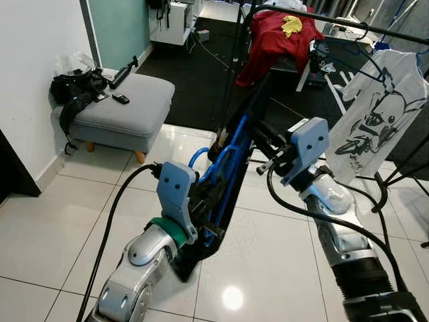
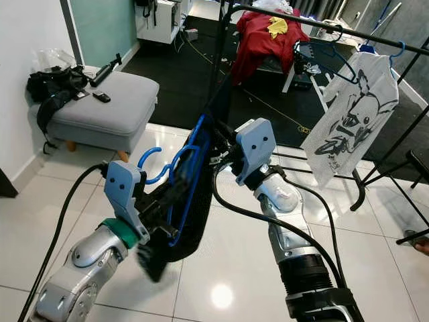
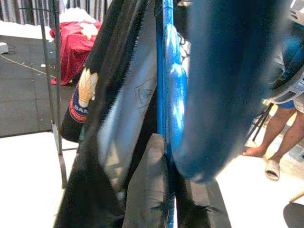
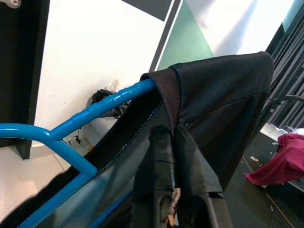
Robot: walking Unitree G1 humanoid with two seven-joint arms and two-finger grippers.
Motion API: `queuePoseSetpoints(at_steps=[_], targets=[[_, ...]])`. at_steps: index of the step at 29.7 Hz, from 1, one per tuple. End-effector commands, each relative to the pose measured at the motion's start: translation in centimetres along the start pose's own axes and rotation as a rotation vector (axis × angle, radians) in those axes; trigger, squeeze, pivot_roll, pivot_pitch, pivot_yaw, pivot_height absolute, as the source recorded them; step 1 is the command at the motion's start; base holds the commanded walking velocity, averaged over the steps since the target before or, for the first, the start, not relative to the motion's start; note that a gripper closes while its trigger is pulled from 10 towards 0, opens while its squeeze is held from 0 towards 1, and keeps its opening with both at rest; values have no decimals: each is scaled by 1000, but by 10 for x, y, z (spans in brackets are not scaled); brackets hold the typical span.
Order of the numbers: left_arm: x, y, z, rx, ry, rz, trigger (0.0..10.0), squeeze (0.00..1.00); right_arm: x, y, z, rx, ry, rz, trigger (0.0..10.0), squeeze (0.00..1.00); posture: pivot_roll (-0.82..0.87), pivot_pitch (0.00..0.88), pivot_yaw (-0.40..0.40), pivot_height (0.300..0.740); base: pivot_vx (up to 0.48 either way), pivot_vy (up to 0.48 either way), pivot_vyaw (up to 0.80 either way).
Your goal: Hang hanger
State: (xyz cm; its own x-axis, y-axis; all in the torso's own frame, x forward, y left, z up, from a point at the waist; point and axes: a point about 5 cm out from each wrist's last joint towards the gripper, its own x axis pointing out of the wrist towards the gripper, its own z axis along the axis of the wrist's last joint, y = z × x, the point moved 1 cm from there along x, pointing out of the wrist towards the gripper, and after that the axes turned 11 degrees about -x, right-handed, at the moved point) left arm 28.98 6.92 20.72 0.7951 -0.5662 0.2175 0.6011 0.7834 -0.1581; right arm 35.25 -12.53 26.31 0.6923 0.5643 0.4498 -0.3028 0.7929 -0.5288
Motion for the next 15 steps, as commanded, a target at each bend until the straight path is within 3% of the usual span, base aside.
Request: queuePoseSetpoints(at_steps=[1,15], targets=[[2,-6,2,6,-20,-33,10000,0,3,3,4,-9,-24,26,0,0,-87,133,-27,740,0,0,0],[2,-9,-6,55,14,-52,10000,0,23,23,53,-45,-207,209,0,0,-93,132,-26,740,0,0,0]])
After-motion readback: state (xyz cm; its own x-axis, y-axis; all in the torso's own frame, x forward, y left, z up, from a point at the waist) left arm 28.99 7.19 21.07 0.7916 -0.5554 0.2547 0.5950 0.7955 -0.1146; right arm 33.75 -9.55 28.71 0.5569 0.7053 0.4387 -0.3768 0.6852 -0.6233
